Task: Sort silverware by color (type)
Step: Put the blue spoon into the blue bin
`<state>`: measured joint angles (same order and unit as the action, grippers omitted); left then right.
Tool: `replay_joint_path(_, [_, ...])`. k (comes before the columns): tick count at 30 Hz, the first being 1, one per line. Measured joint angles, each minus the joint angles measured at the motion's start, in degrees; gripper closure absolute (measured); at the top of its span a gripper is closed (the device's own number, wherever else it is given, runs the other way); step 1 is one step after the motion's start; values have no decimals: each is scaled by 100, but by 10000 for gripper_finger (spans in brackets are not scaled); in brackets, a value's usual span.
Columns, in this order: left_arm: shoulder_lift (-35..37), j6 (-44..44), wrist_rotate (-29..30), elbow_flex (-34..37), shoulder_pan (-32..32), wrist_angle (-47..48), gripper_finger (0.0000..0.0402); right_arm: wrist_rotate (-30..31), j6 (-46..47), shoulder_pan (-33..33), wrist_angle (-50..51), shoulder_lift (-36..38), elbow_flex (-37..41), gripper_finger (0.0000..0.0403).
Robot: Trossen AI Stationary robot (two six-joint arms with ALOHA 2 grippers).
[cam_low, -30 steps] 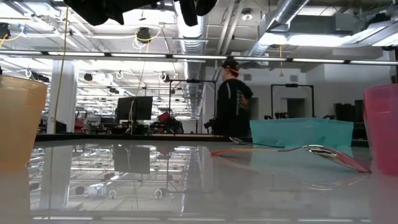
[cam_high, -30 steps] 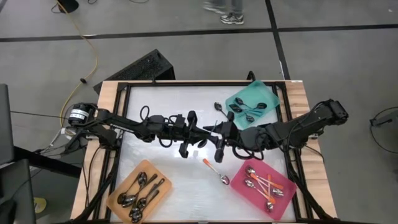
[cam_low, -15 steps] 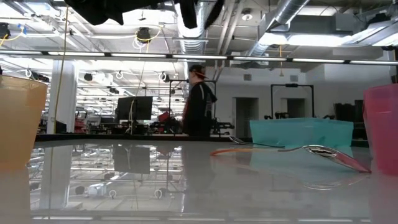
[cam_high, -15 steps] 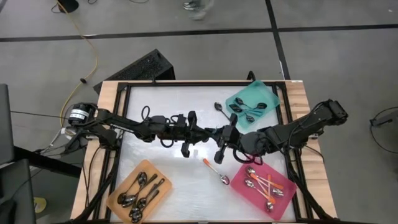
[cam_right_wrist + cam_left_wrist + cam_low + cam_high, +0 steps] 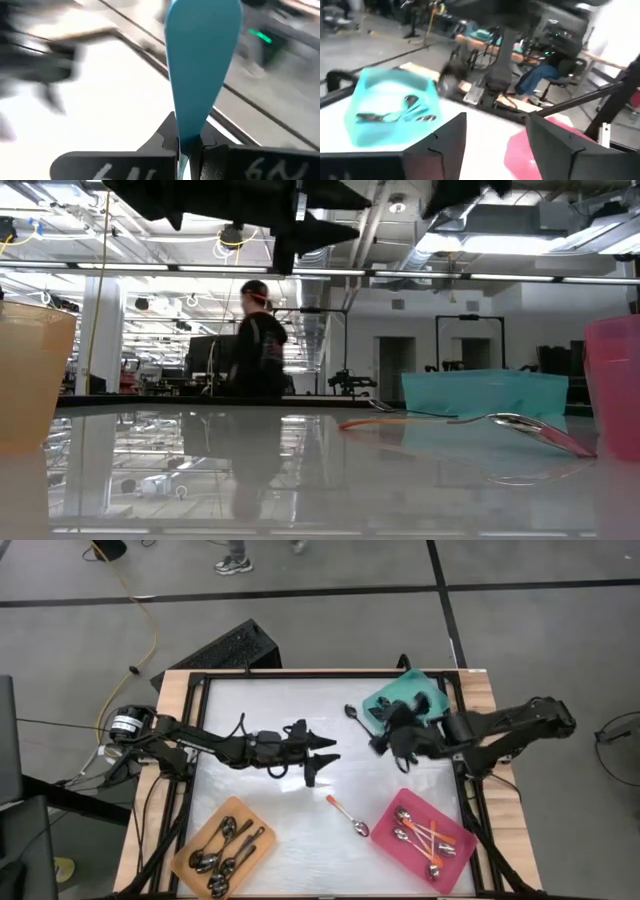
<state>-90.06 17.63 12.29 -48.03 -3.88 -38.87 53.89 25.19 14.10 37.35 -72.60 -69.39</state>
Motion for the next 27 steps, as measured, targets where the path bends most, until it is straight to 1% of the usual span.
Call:
replay_joint_path(2, [0, 117, 104, 0, 7, 162, 206, 160, 659, -267, 1082, 90, 0, 384])
replay_joint_path(4, [0, 223, 133, 0, 13, 266, 199, 188, 1279, -564, 2038, 65, 4, 384])
replay_joint_path(6, [0, 271, 151, 0, 18, 354, 197, 172, 1650, -848, 2861, 36, 16, 384])
replay_joint_path(7, [0, 289, 151, 0, 16, 441, 197, 182, 1773, -977, 3129, -1, 43, 384])
replay_joint_path(9, [-2, 310, 152, 0, 13, 558, 196, 186, 1819, -1227, 3255, -34, 235, 384])
replay_joint_path(13, [-2, 321, 153, 0, 13, 653, 196, 160, 1527, -1758, 2886, -40, 952, 384])
replay_joint_path(16, [-2, 321, 163, -2, 3, 698, 196, 30, 1240, -2202, 2440, -49, 1483, 384])
replay_joint_path(22, [-2, 321, 201, -2, 7, 721, 196, -29, 38, -2685, 548, -48, 2191, 384])
replay_joint_path(25, [-2, 321, 211, -2, 11, 776, 196, -34, -446, -2926, -149, -46, 2373, 384])
replay_joint_path(27, [-2, 321, 214, -2, 11, 819, 196, -134, -615, -3119, -436, -46, 2495, 384])
